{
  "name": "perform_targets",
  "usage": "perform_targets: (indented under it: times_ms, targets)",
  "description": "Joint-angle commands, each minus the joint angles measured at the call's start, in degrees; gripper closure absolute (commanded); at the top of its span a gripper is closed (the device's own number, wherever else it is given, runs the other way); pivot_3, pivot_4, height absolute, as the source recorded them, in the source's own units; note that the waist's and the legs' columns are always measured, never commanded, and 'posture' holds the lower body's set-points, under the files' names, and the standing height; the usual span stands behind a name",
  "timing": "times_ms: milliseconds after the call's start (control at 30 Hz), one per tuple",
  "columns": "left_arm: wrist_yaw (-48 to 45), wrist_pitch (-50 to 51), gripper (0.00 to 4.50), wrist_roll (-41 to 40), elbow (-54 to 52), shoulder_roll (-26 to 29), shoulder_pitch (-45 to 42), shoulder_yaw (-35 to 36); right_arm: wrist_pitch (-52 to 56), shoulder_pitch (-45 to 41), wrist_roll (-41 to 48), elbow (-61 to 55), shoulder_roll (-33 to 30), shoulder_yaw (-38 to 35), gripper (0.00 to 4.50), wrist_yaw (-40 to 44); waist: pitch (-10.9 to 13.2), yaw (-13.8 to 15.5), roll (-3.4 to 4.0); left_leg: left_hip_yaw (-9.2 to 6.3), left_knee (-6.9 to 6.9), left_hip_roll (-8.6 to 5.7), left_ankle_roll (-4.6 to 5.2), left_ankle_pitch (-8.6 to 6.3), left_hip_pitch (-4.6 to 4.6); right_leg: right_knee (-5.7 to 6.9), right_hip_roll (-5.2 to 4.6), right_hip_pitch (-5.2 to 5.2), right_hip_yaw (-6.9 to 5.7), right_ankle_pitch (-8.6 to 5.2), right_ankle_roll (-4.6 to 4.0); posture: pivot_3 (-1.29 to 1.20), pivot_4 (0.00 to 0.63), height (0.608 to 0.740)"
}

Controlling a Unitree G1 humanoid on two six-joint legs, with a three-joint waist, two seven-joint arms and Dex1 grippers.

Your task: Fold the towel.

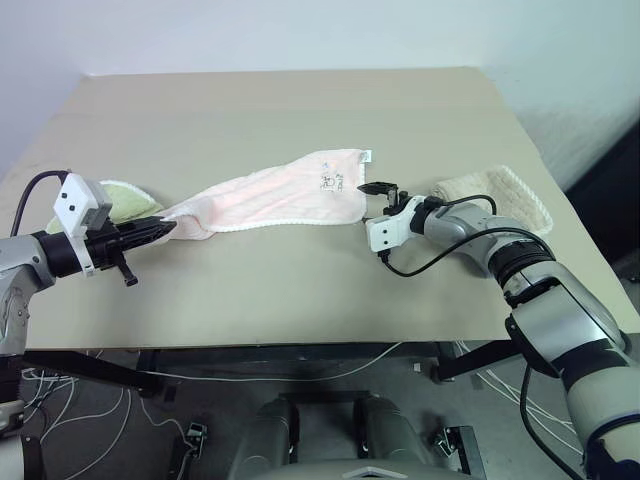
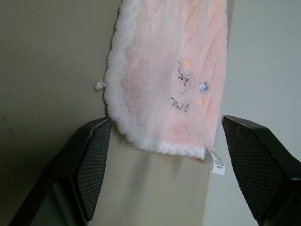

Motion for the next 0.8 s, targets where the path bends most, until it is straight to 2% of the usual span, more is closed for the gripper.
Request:
perform_targets:
  times_ms: [33, 333, 467, 733, 800]
  targets:
    - [-0.2, -0.9, 4.50, -0.7, -0.5, 0.0, -1.0, 1.2, 1.5, -1.0, -1.2, 2.3, 1.3, 0.9, 0.58, -0.7, 0.0, -0.2, 0.00, 0.00, -0.01, 0.01, 0.00, 0.00, 0.02, 0.00, 0.01, 0.00, 0.00, 0.00, 0.00, 0.00, 0.150, 0.740]
    - [-0.1, -0.6, 4.50, -0.9, -1.4, -0.2, 0.2, 1.8, 0.7, -1.4, -0.3, 3.5, 3.5, 0.6, 0.58, -0.9, 0.0, -1.6, -0.01, 0.01, -0.12, 0.07, -0.04, 0.02, 0.08, 0.01, 0.07, -0.01, 0.02, -0.01, -0.02, 0.00, 0.150, 0.740]
    - [-0.1, -0.6, 4.50, -0.9, -1.5, -0.1, 0.7, 2.1, 0.0, -1.2, -0.1, 3.4, 3.8, 0.5, 1.45, -0.6, 0.0, -1.6, 0.00, 0.01, -0.13, 0.08, -0.04, 0.02, 0.08, 0.02, 0.07, -0.02, 0.03, -0.02, -0.03, 0.00, 0.150, 0.740]
    - [-0.1, -0.8, 4.50, -0.8, -1.0, -0.2, 0.2, 1.8, -0.6, -0.9, 0.5, 3.4, 4.0, 0.2, 4.31, -0.2, 0.0, -1.6, 0.01, 0.01, -0.15, 0.08, -0.05, 0.03, 0.05, 0.02, 0.07, -0.07, 0.04, -0.02, -0.03, 0.00, 0.150, 0.740]
    - [-0.2, -0.8, 4.50, -0.8, -0.7, -0.2, 0.0, 1.6, -0.6, -0.8, 0.5, 3.4, 3.9, 0.1, 4.45, -0.2, 0.0, -1.6, 0.00, 0.01, -0.15, 0.08, -0.06, 0.03, 0.06, 0.01, 0.07, -0.05, 0.03, -0.02, -0.03, 0.00, 0.150, 0.740]
